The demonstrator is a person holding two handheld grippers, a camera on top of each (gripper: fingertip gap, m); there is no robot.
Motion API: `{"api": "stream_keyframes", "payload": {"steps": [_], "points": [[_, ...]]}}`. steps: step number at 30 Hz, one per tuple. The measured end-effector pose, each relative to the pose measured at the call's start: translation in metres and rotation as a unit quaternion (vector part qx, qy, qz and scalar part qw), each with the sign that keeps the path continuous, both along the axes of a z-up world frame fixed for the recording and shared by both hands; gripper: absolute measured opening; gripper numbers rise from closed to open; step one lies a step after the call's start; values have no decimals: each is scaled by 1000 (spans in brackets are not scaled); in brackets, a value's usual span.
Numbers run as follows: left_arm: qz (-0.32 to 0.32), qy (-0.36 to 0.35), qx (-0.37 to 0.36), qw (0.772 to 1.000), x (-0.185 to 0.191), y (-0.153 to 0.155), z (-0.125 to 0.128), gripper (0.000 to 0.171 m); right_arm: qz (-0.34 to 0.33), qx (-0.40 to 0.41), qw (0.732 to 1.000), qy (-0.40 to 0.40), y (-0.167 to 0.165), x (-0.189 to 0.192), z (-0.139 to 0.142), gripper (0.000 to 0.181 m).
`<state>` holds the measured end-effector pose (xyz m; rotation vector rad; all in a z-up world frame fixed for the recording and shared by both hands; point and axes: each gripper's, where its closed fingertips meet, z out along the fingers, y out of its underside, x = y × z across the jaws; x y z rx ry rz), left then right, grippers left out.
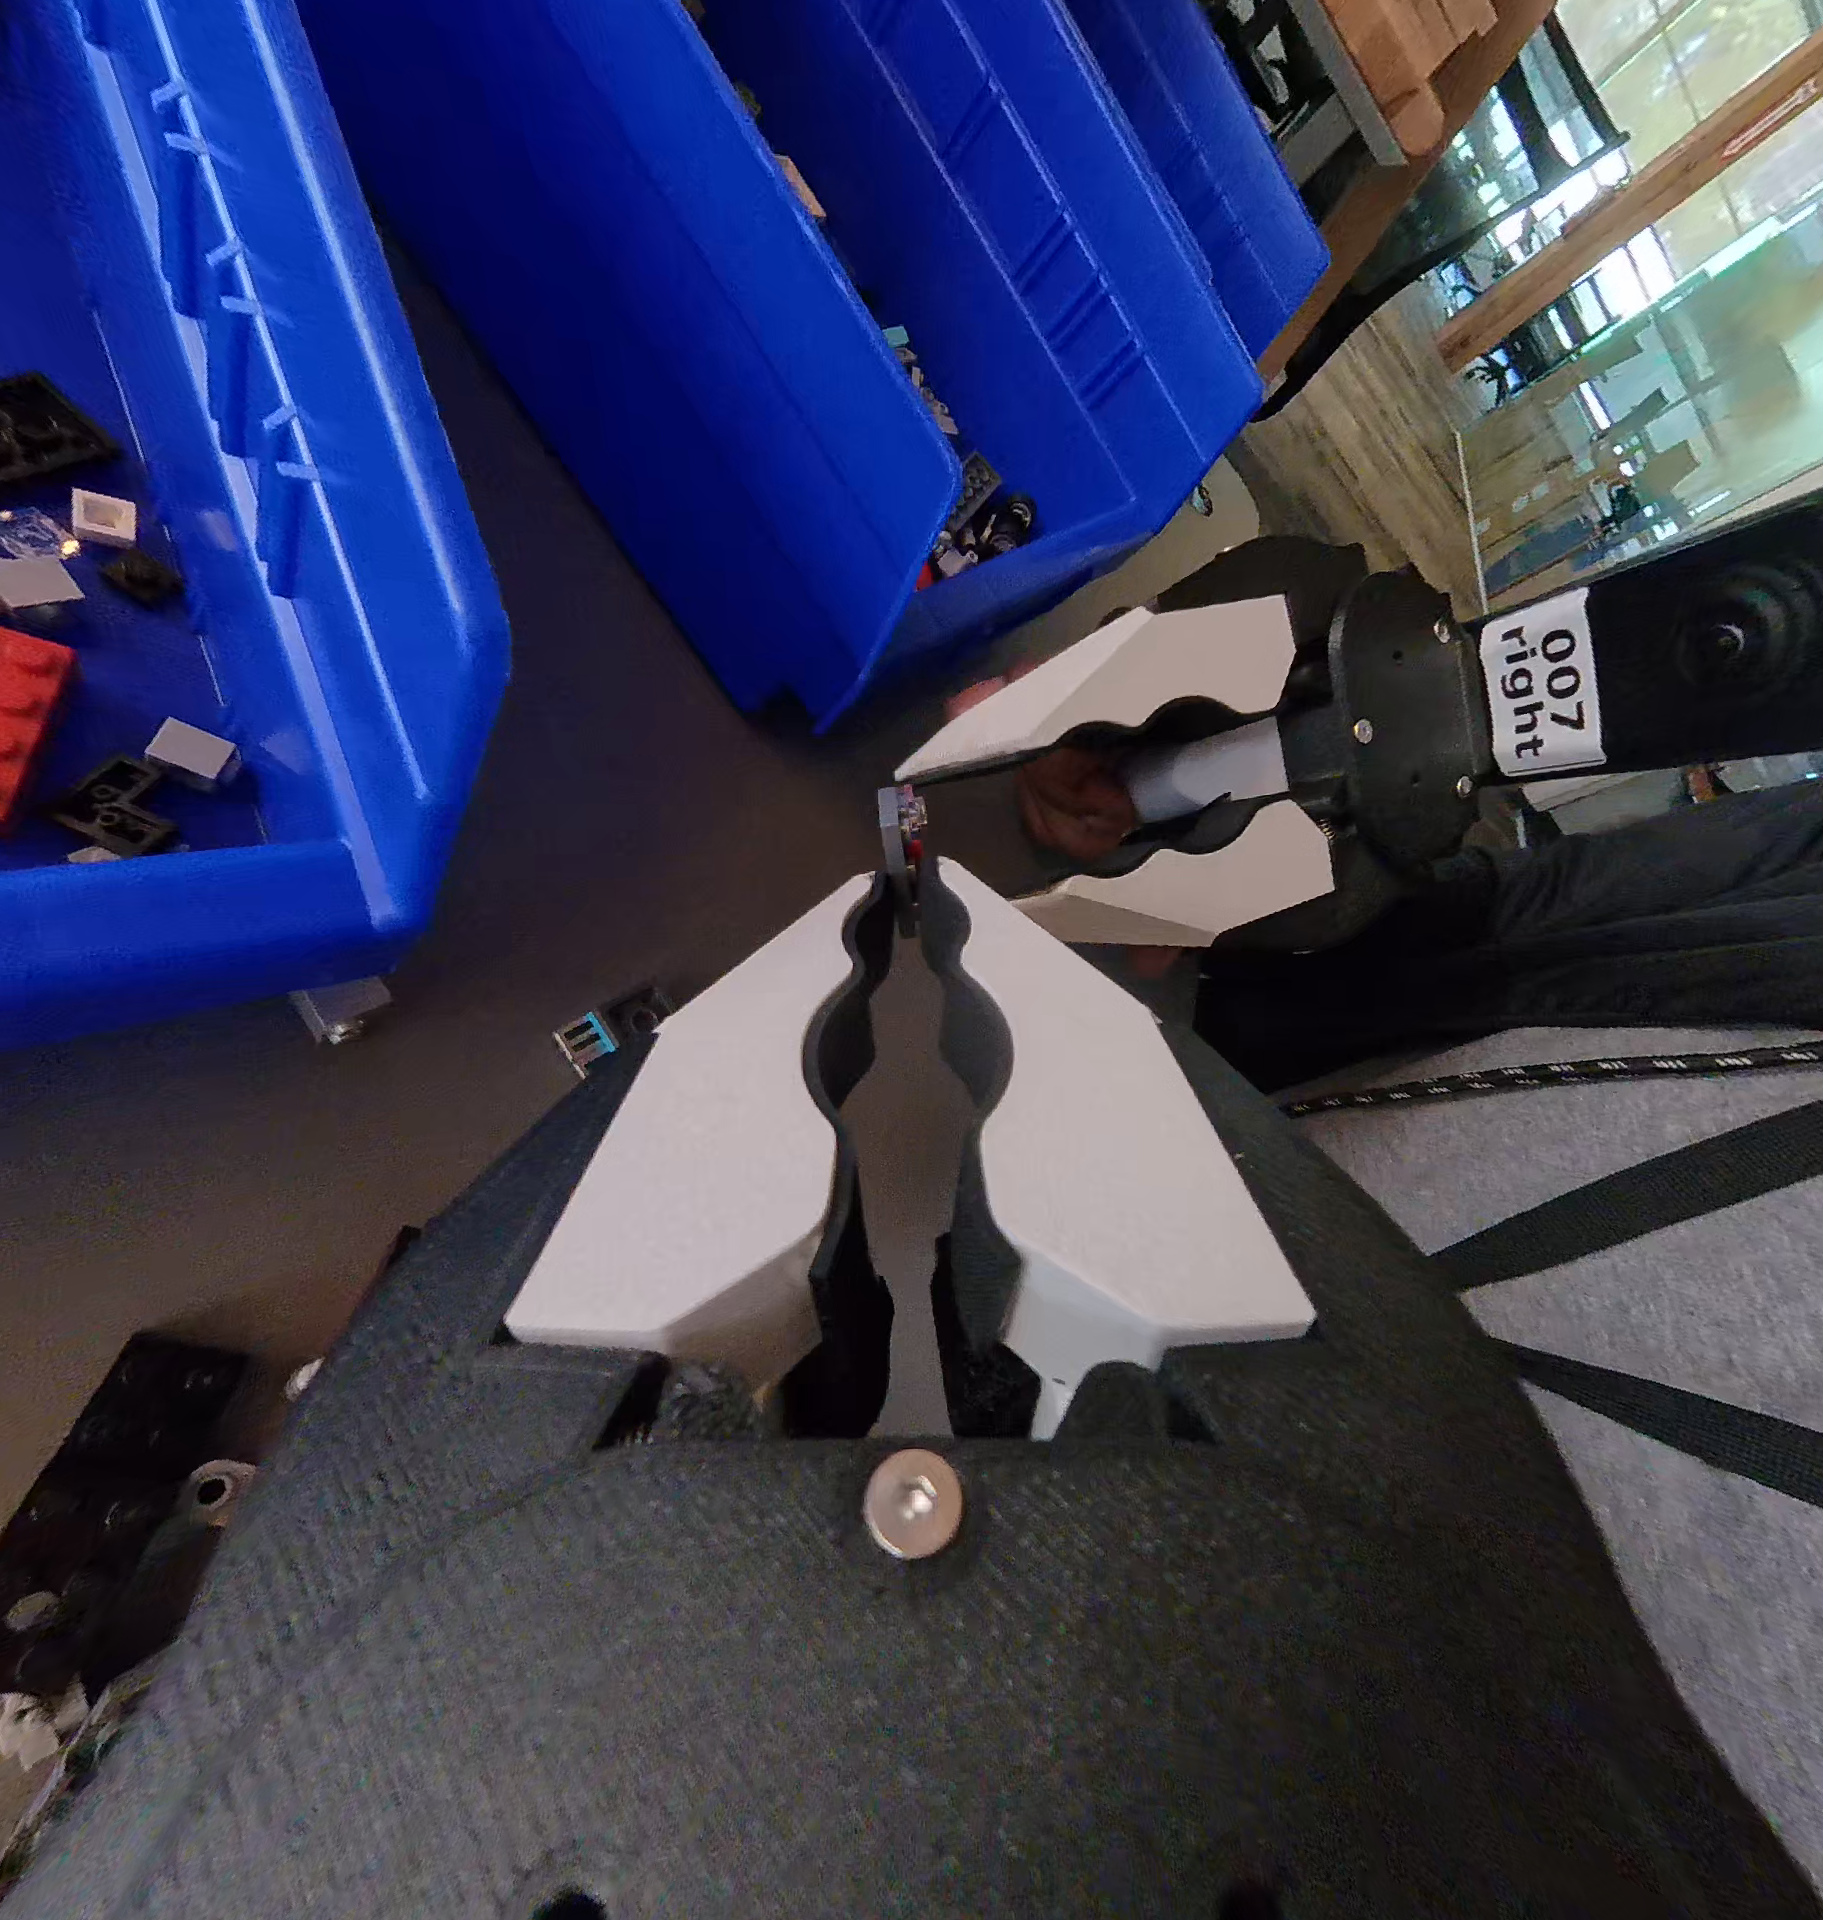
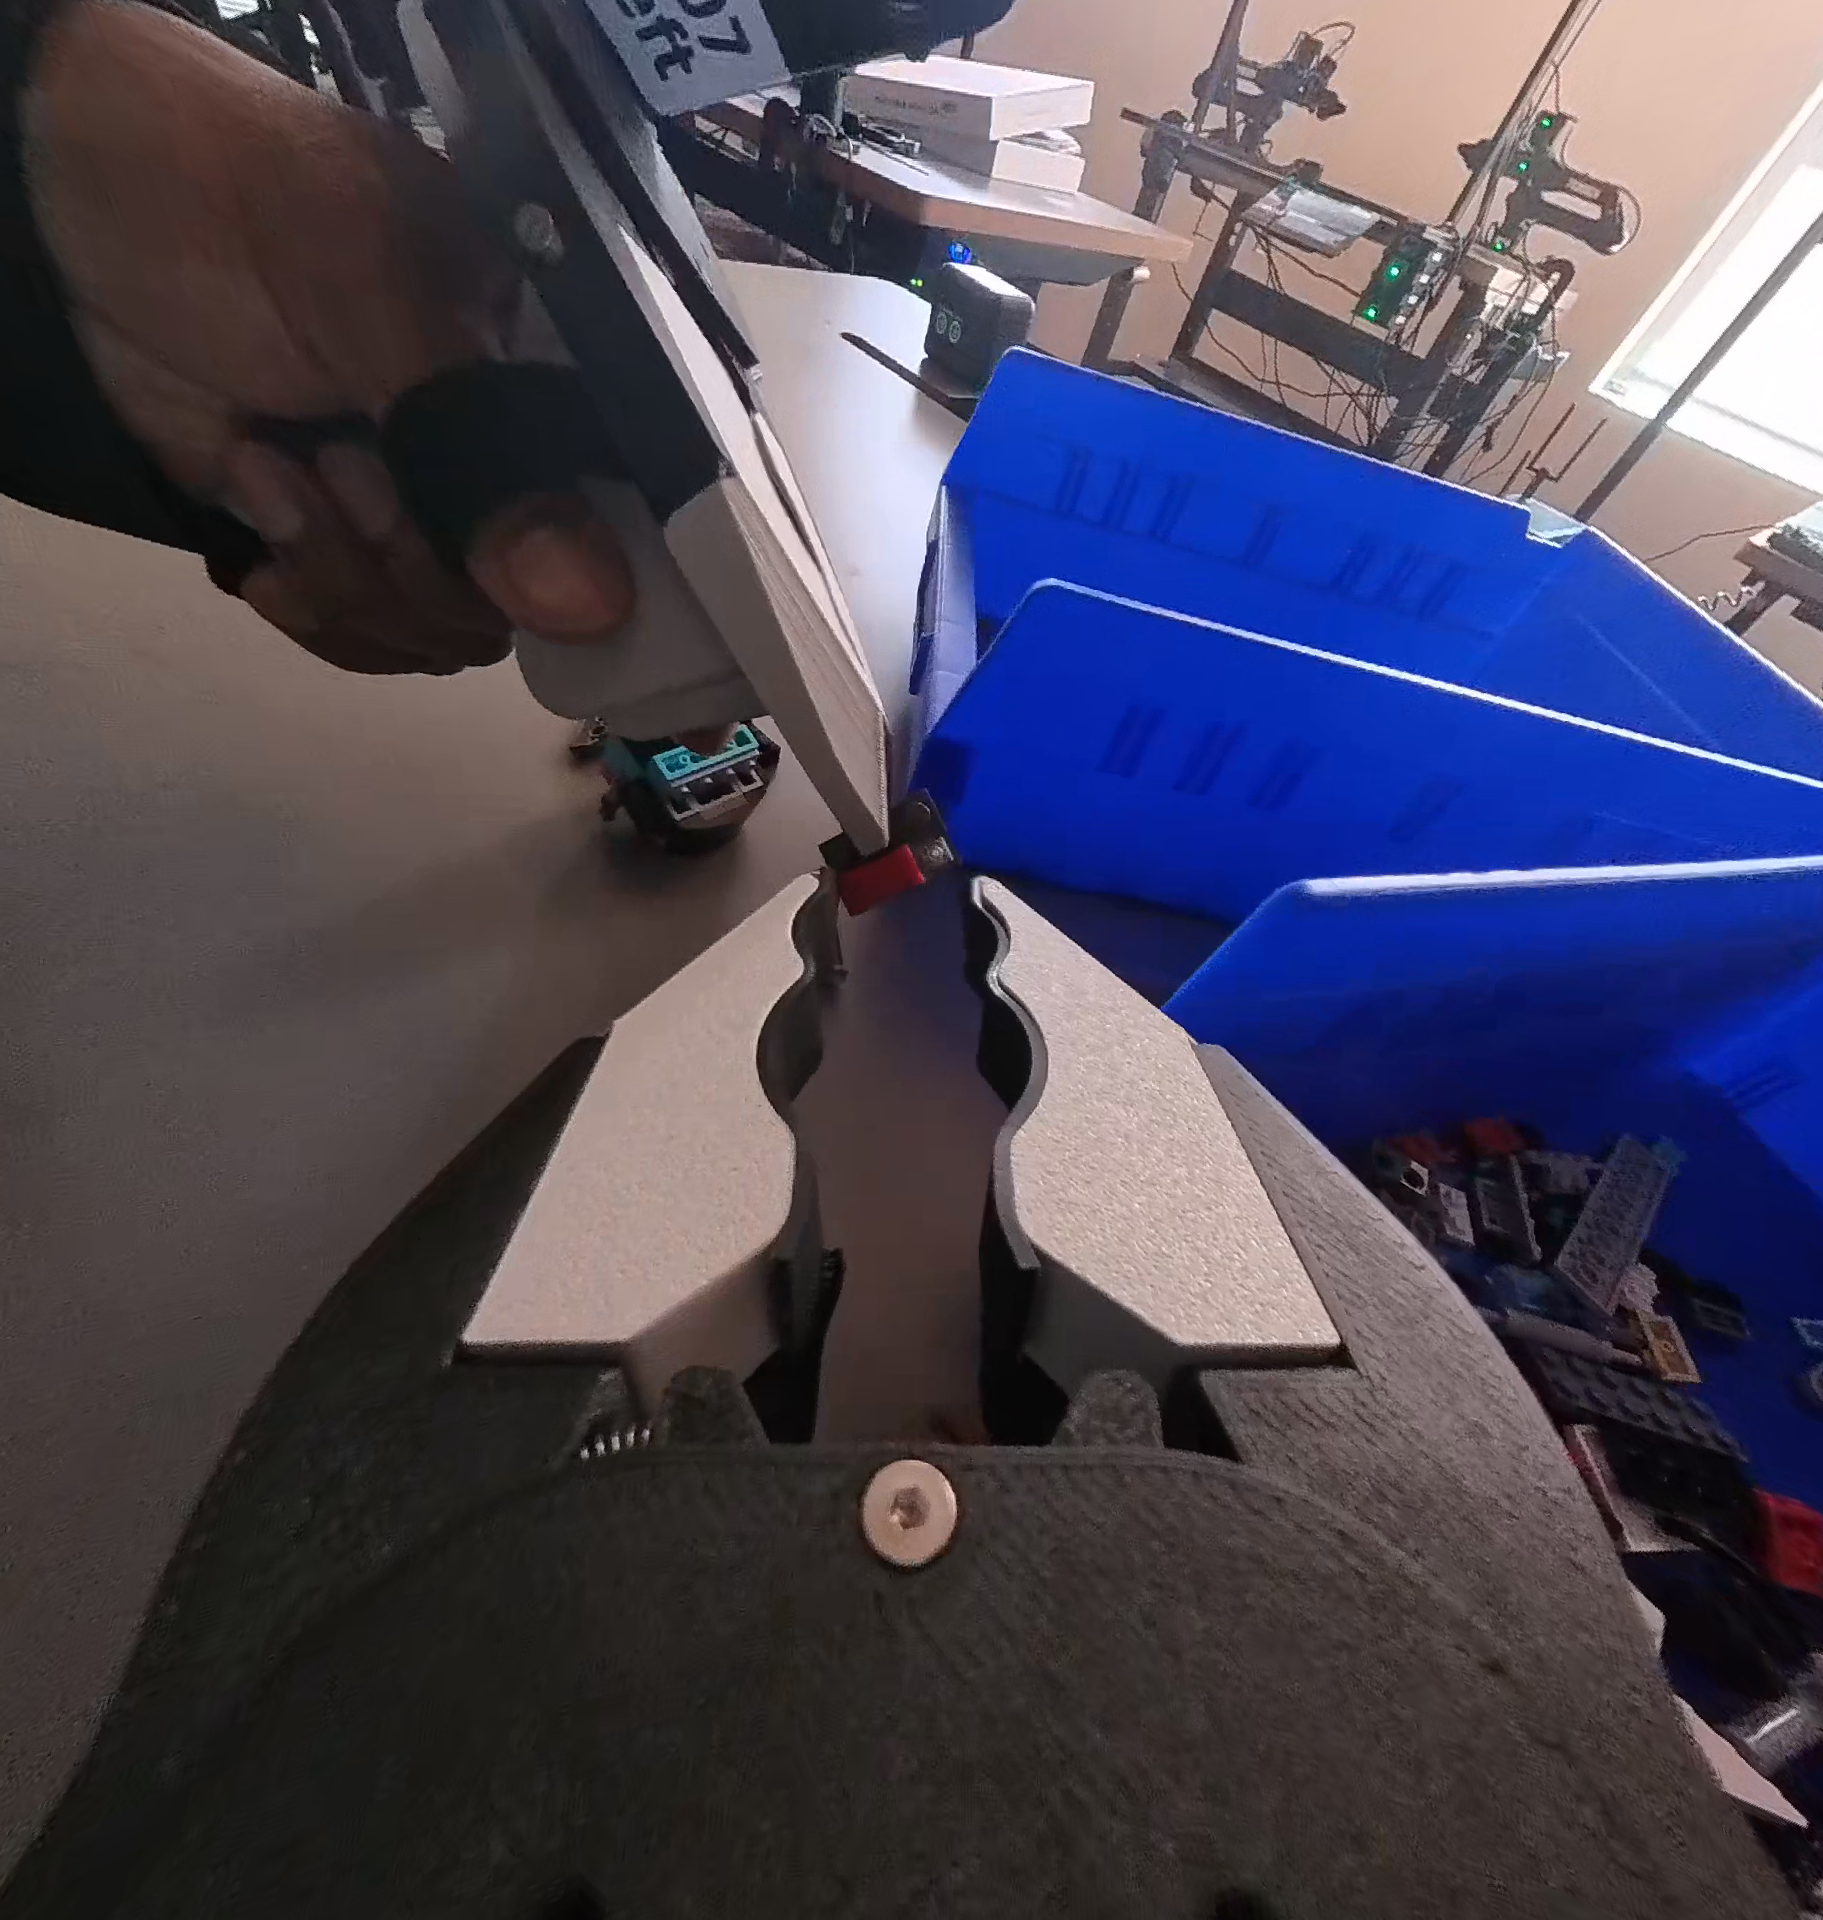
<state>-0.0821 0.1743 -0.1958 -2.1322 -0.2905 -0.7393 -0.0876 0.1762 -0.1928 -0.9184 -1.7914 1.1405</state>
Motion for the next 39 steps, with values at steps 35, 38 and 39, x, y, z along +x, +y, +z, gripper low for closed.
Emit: {"api": "stream_keyframes", "payload": {"steps": [35, 38, 39], "points": [[-8, -55, 52, 997, 11, -3, 5, 4, 55, -89, 994, -32, -2, 9, 6, 9], [3, -46, 57, 997, 10, -6, 2, 5, 47, -77, 995, -34, -5, 8, 3, 9], [1, -34, 57, 998, 10, -7, 1, 5, 47, -84, 995, -37, -5, 8, 3, 9]]}}
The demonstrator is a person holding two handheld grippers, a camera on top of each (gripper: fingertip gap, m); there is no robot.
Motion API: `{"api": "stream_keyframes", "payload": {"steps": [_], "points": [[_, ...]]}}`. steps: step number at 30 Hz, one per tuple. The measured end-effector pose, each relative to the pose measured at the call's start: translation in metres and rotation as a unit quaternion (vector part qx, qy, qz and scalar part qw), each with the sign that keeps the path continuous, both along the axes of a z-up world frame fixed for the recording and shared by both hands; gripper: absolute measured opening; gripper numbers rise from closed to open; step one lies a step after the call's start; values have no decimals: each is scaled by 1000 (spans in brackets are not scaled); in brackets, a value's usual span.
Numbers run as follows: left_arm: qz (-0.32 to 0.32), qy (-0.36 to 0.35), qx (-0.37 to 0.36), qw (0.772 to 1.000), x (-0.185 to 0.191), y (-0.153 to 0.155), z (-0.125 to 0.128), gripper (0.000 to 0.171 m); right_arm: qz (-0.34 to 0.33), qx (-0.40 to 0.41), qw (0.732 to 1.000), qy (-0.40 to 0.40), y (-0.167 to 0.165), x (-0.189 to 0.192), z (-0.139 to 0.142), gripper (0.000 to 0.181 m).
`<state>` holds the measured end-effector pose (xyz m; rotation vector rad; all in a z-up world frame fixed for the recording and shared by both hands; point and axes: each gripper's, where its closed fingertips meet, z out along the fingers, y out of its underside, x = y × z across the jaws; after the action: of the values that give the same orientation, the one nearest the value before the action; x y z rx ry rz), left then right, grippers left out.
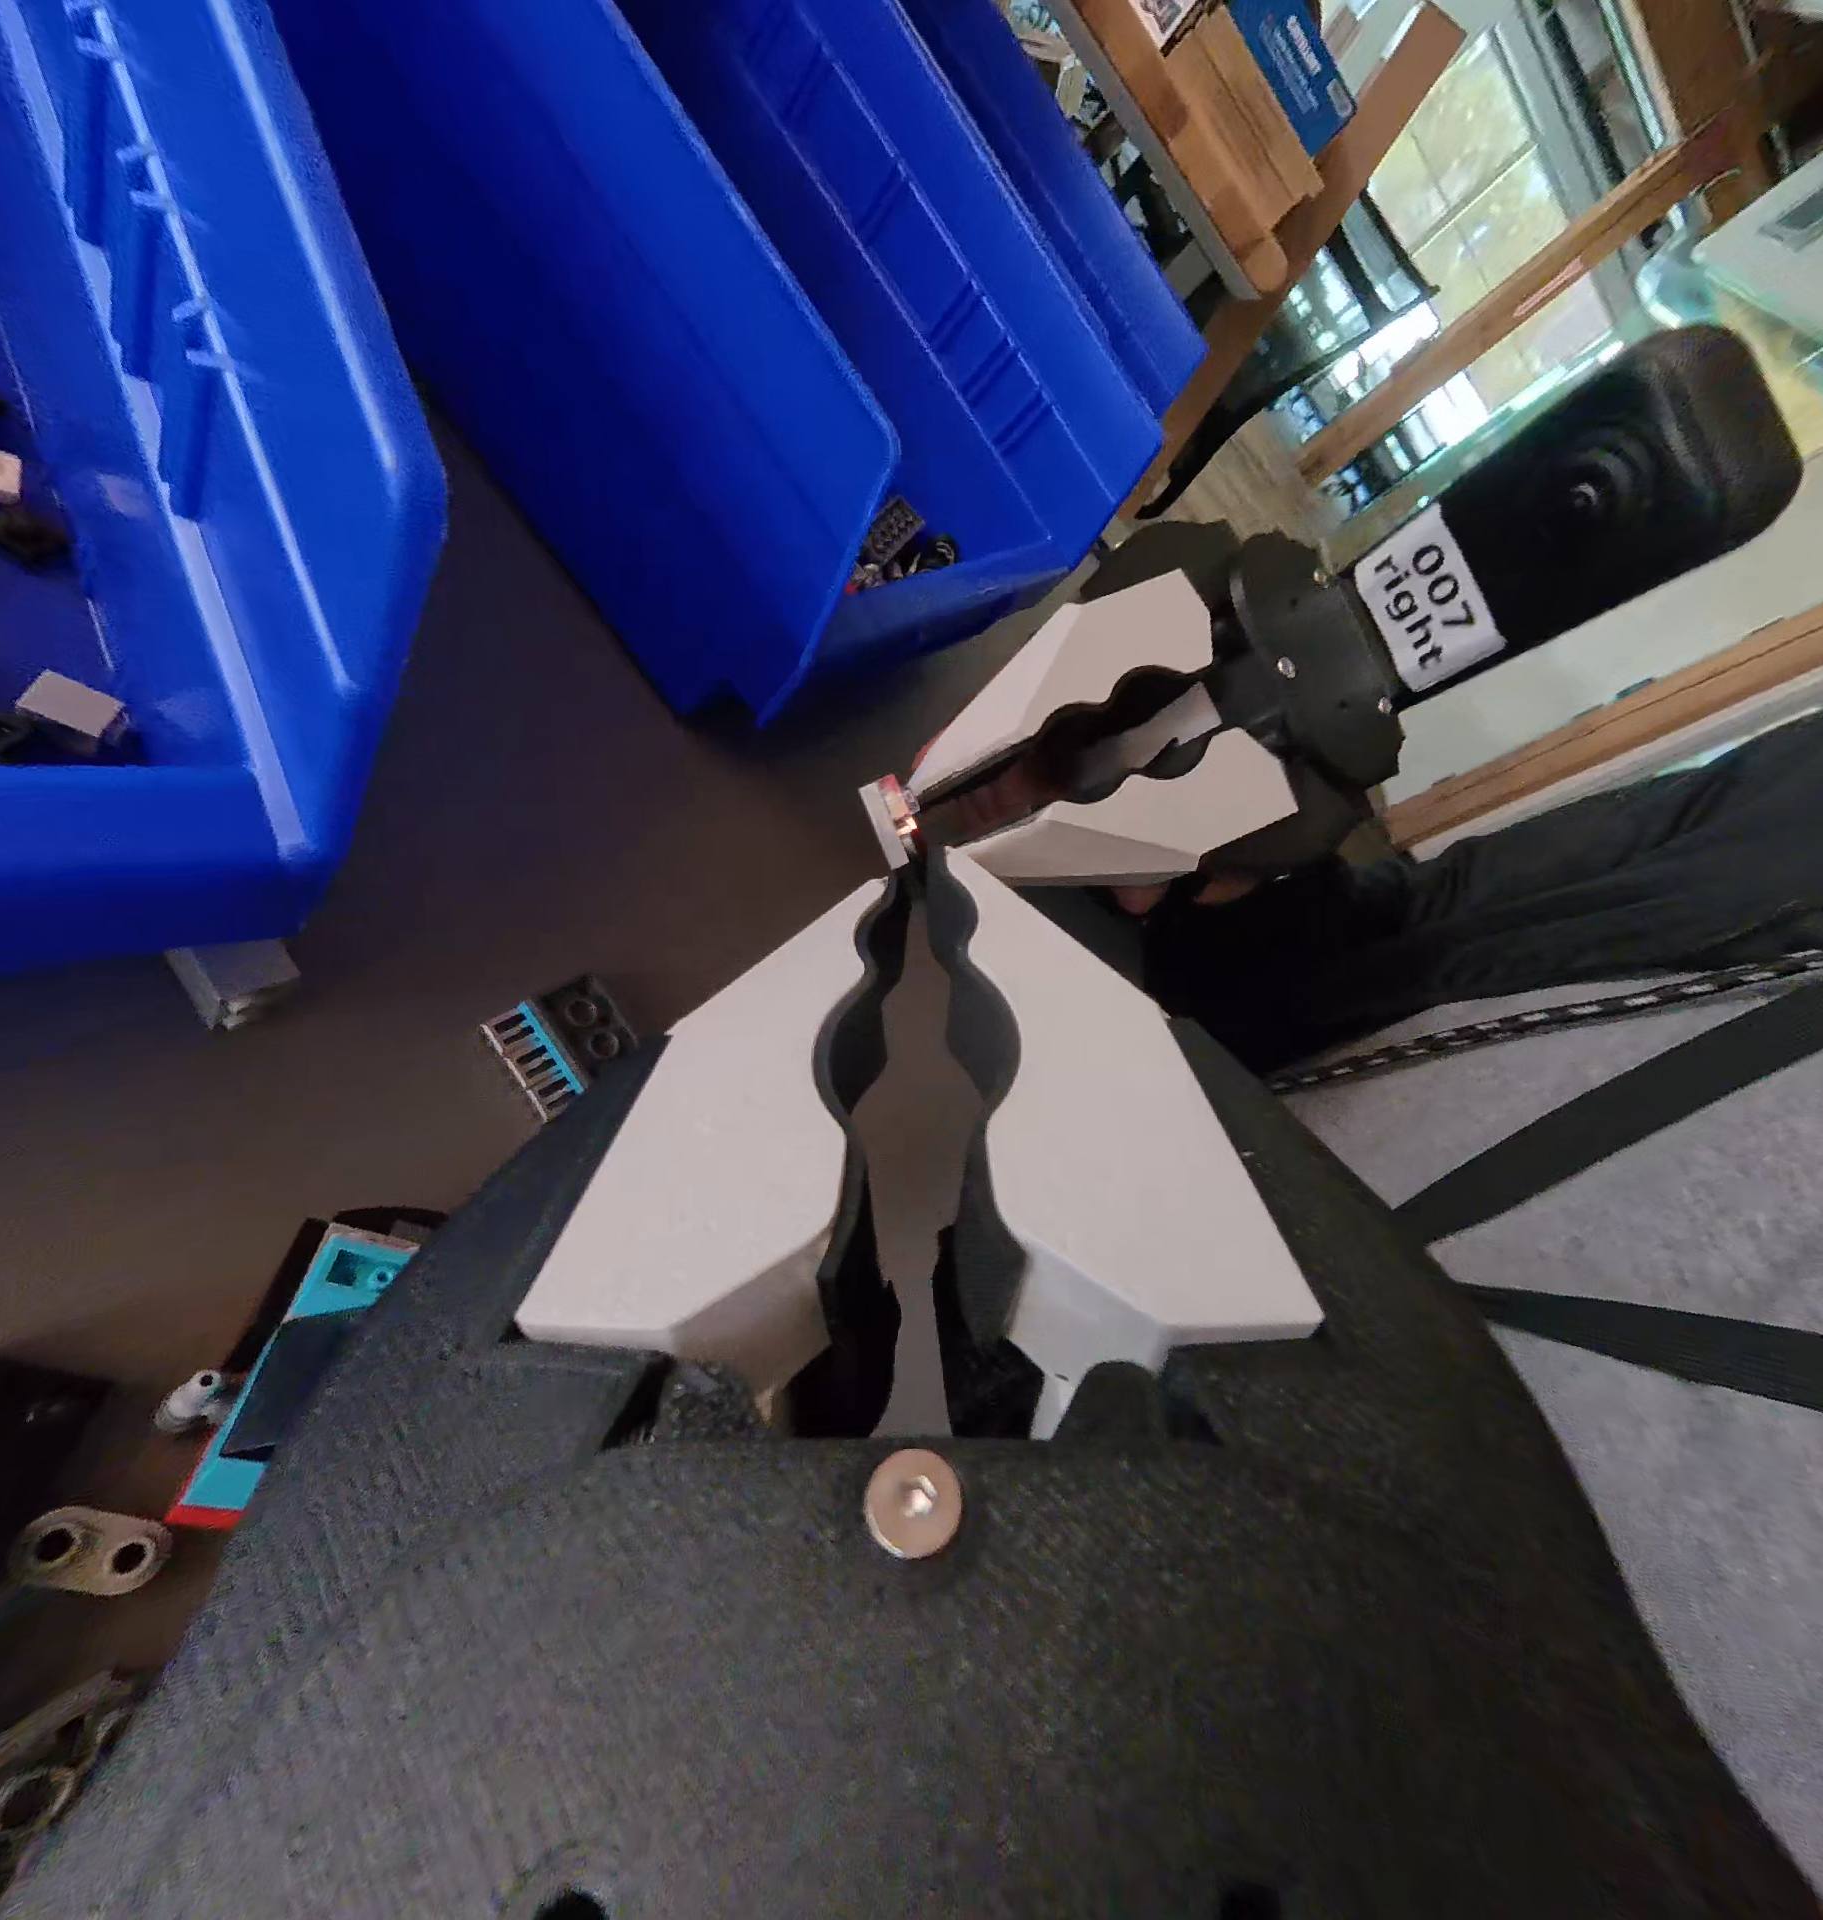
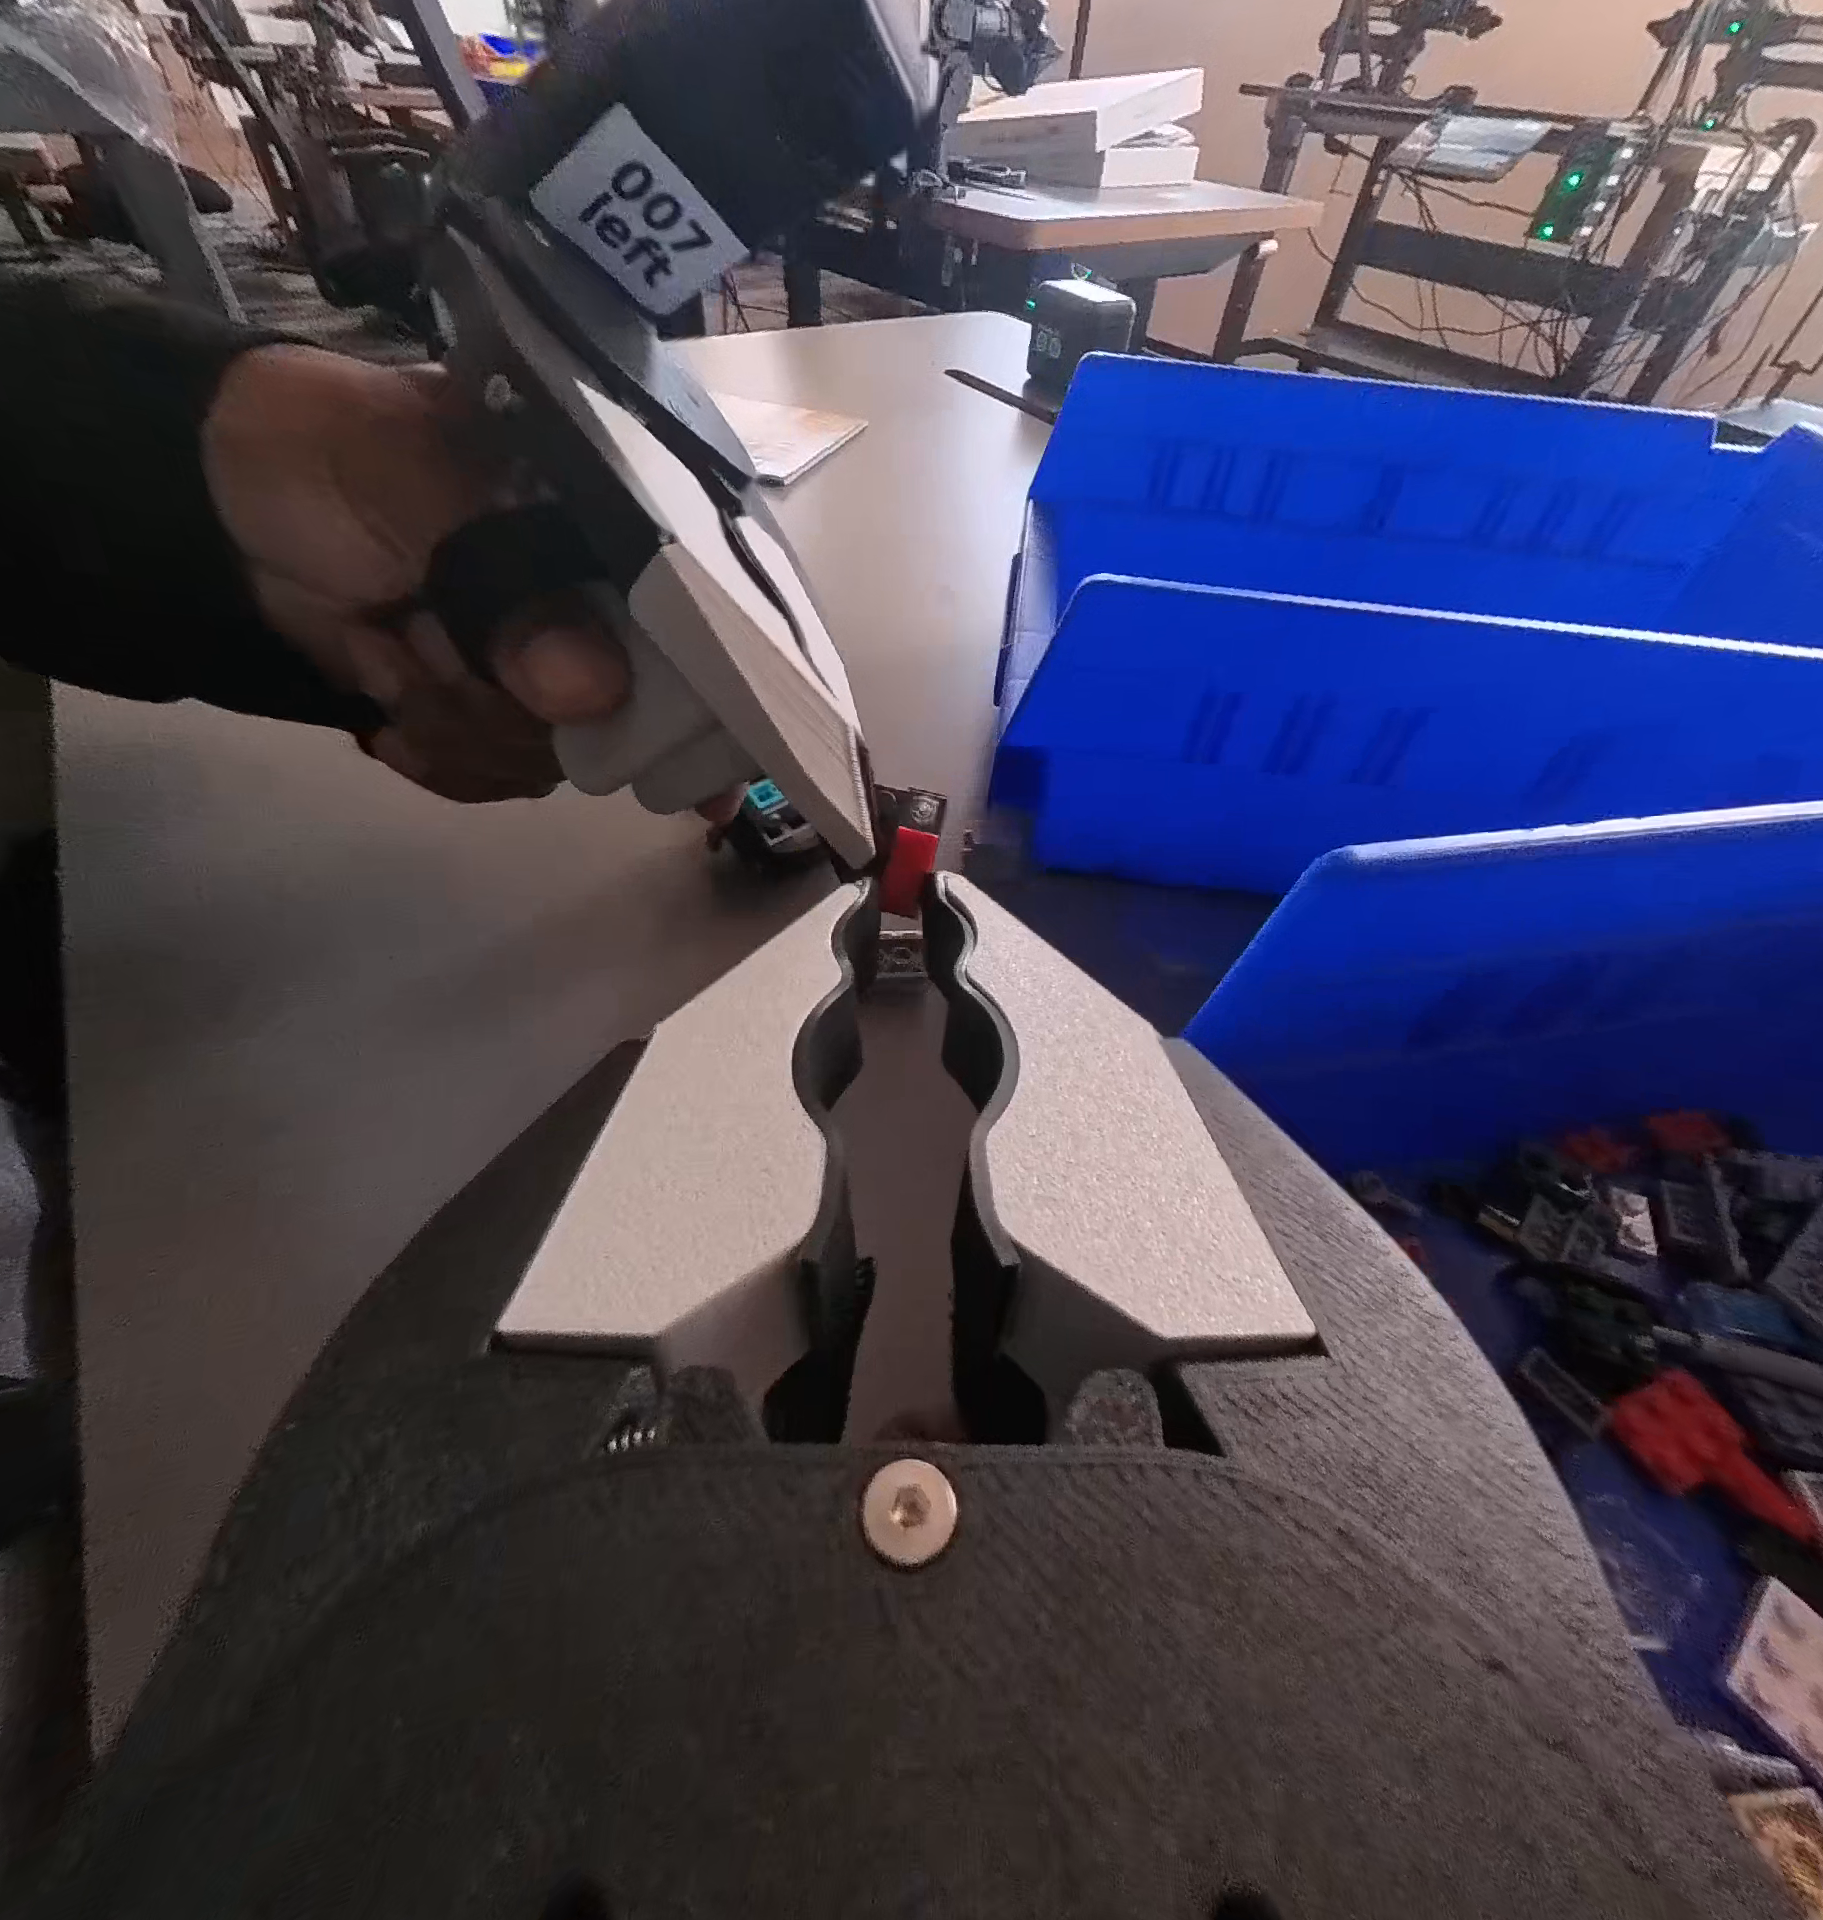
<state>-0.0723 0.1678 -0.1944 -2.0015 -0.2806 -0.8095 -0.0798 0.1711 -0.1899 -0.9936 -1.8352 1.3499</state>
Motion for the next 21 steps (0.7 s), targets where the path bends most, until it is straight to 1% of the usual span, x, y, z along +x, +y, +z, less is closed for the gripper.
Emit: {"api": "stream_keyframes", "payload": {"steps": [3, 6, 10, 11, 12, 13, 14, 16, 19, 21], "points": [[-8, 34, 5, 999, 1, -1, 2, 4, 9, -42, 999, -13, -1, 1, 2, 8], [-17, 33, 16, 999, 3, -2, 5, 4, 23, -101, 994, -31, -1, 3, 6, 8], [-24, 33, 21, 999, 4, -2, 3, 5, 31, -143, 988, -50, 0, 3, 6, 7], [-22, 39, 15, 999, 2, -2, 1, 4, 32, -155, 986, -50, 1, 4, 8, 1], [-15, 59, 2, 998, -4, -3, -6, 0, 40, -178, 982, -48, 2, 5, 13, 1], [-11, 65, 1, 998, -8, -5, -8, 0, 45, -197, 978, -49, 4, 6, 17, 0], [-8, 48, 6, 999, -10, -6, -6, 0, 33, -184, 981, -53, 9, 5, 14, 0], [-1, 27, 6, 1000, -14, -7, -5, 0, 4, -127, 991, -52, 17, 1, 4, 0], [-16, 43, 0, 999, -8, -8, -8, 1, 7, -144, 988, -48, 12, 0, 7, 1], [-26, 61, -7, 998, -3, -7, -11, 1, 11, -135, 989, -52, 8, 0, 3, 1]]}}
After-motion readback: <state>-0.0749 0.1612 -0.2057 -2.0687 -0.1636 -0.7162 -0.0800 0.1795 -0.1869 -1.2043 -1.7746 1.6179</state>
